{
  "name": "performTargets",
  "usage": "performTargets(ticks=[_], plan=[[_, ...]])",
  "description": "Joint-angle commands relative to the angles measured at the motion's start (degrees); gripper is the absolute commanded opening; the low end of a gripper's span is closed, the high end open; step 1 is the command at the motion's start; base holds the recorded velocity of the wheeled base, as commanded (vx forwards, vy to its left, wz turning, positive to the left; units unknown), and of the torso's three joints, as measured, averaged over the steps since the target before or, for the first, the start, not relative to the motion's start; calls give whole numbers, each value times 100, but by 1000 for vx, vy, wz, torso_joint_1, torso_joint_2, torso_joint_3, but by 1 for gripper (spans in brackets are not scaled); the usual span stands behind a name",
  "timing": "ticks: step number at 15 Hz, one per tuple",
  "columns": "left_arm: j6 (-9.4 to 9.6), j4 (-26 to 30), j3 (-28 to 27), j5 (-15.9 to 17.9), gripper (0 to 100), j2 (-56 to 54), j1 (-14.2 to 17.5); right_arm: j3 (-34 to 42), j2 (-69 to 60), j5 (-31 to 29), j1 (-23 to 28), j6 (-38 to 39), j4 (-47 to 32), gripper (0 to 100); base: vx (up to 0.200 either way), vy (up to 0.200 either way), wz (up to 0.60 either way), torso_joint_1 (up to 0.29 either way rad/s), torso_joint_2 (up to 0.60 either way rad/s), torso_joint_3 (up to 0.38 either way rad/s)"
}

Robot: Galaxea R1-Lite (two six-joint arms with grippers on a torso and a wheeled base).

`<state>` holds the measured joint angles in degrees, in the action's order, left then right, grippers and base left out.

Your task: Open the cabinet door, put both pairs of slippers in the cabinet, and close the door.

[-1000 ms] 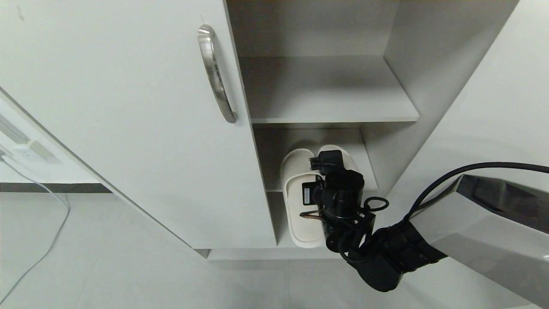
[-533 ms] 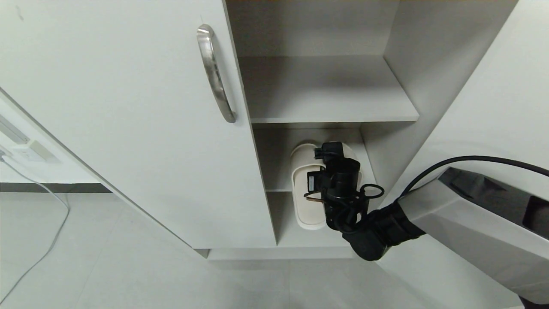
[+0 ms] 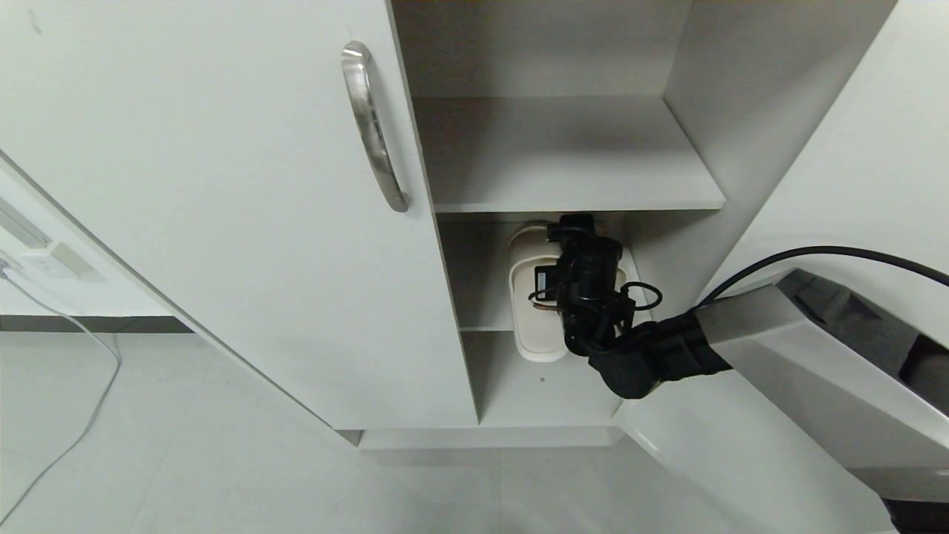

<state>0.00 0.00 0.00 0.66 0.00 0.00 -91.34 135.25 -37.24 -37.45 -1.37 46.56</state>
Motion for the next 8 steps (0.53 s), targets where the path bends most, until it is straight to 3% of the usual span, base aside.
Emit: performTargets(ticks=[1,8], plan=[[0,0,0,4,0,9,0,-375,62,33,45,-4,-191,0,0,0,0,0,0,0],[0,0,0,4,0,0,0,-1456,563,33,203,-13,-727,0,0,0,0,0,0,0]])
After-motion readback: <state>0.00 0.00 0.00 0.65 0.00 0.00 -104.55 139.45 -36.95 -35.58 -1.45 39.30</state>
